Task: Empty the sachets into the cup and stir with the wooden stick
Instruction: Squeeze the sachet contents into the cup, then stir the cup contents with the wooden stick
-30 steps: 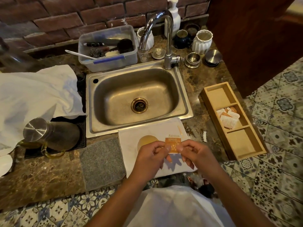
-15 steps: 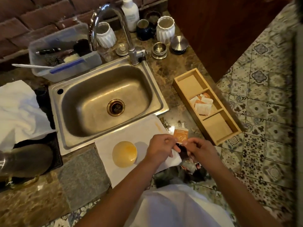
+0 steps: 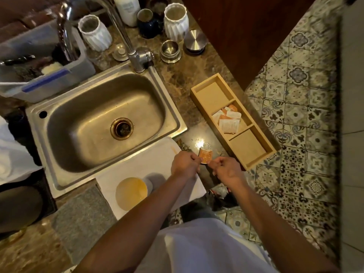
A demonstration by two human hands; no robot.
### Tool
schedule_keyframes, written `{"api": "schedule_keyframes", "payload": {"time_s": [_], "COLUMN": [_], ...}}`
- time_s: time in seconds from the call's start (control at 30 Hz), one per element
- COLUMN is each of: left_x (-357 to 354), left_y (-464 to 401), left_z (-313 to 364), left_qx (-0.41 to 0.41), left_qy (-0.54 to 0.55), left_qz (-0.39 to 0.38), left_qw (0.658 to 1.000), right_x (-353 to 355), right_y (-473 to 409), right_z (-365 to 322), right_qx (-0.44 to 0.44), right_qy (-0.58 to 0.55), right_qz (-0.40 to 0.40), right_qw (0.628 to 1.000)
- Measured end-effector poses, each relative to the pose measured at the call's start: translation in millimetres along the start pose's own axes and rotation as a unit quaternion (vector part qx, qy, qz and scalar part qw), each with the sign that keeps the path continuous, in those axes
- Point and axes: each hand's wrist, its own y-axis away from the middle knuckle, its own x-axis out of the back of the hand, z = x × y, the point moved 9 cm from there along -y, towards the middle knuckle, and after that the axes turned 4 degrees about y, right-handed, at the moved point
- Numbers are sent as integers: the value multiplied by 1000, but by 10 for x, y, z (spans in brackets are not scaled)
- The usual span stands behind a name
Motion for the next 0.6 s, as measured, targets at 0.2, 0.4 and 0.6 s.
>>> {"api": "schedule_keyframes", "payload": {"time_s": [0.2,0.4,0.6], "left_x": [56,121,344], "left_y": [-9,56,275], "left_z": [40,52,31], "left_qx": [-11,-24,-60], "left_qy": [-18,1,56], "left_qz": [16,14,28], "left_qw": [1000,1000,996], "right_x": [-12,18,35], "right_y": [-64,-96,33], "right_z": [-12,18,-120], "right_qx": [7,11,57], "right_qy": [17,20,59], "right_qz": [-6,16,57], "right_qw": [1000,1000,995]}}
